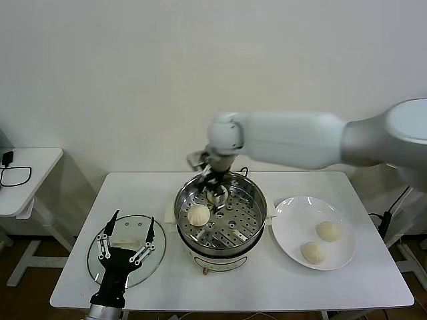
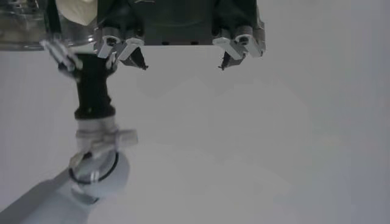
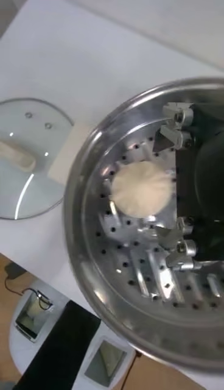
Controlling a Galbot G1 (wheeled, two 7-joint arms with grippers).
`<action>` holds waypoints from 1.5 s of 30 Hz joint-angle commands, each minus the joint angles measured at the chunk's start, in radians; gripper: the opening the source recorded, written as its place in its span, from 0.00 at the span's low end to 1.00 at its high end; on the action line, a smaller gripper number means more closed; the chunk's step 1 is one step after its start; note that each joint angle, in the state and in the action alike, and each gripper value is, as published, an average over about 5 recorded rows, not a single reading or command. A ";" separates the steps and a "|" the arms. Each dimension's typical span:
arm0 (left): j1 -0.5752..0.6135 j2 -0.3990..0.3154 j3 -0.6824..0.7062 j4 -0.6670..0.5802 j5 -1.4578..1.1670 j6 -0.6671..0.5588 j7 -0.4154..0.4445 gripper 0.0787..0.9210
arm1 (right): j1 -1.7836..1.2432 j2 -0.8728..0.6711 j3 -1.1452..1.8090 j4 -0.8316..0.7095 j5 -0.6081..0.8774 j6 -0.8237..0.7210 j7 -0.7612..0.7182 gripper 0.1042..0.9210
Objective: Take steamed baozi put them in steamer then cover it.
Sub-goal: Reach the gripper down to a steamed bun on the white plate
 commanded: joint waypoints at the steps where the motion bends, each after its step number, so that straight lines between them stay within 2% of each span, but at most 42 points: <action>1: -0.005 0.004 0.005 0.004 0.001 0.001 0.000 0.88 | 0.084 -0.358 0.107 0.060 -0.158 0.127 -0.227 0.88; 7: -0.008 0.005 0.010 0.012 0.003 0.001 0.001 0.88 | 0.014 -0.542 0.087 0.025 -0.253 0.189 -0.316 0.88; 14: 0.000 -0.003 0.007 0.006 0.006 0.005 0.001 0.88 | -0.190 -0.630 0.108 0.025 -0.369 0.247 -0.321 0.88; 29: 0.011 -0.014 -0.018 0.008 0.007 0.006 0.000 0.88 | -0.522 -0.607 0.282 -0.026 -0.530 0.250 -0.234 0.88; 38: 0.007 -0.015 -0.021 0.012 0.006 0.006 0.000 0.88 | -0.615 -0.585 0.346 -0.077 -0.556 0.228 -0.135 0.88; 45: 0.004 -0.012 -0.029 0.013 0.004 0.007 0.000 0.88 | -0.638 -0.567 0.356 -0.082 -0.553 0.215 -0.115 0.88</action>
